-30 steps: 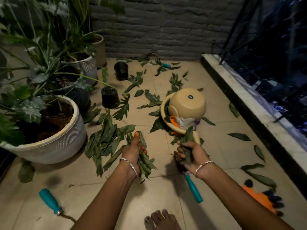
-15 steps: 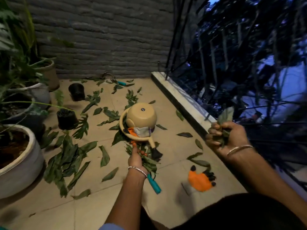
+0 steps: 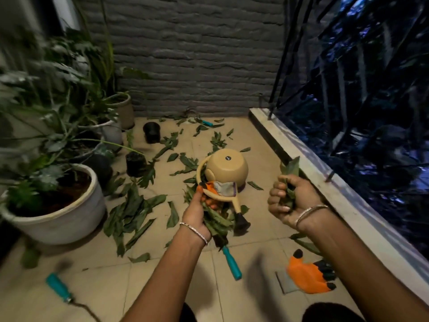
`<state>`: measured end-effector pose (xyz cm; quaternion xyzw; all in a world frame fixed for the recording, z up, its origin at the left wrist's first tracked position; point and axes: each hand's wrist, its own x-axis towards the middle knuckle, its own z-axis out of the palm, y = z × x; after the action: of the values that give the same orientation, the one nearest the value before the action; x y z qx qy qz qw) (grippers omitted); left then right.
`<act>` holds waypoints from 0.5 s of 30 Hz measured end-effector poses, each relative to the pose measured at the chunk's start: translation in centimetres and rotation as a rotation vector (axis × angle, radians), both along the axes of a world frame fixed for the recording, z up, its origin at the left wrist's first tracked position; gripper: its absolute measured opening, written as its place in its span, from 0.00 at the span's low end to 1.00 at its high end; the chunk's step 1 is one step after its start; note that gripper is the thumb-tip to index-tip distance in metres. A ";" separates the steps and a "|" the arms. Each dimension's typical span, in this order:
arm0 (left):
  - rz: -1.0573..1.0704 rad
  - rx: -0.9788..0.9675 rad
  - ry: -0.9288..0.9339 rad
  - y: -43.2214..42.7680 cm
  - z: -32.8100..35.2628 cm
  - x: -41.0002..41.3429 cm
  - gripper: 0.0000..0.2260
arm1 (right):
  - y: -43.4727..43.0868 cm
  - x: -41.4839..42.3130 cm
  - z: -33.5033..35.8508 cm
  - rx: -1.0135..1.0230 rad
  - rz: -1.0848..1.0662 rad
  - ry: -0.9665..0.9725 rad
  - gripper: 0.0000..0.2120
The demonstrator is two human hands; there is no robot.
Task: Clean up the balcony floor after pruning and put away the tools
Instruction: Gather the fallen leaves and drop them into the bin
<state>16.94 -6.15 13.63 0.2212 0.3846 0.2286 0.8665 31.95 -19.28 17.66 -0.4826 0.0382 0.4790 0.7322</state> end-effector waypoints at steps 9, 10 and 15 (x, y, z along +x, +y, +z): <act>0.320 0.103 0.045 2.2 3.0 -10.7 0.22 | 8.9 -7.7 -2.6 0.137 0.395 0.180 0.13; 0.318 0.117 0.054 1.6 3.5 -11.4 0.23 | 9.5 -8.4 -2.7 0.167 0.410 0.183 0.14; 0.561 0.154 0.135 -3.2 4.9 -22.1 0.19 | 12.7 -19.4 -2.3 0.203 0.615 0.283 0.12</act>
<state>-5.19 -9.32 18.51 0.1861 0.4691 0.4723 0.7227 12.58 -6.58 15.38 -0.3250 -0.0555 0.7405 0.5856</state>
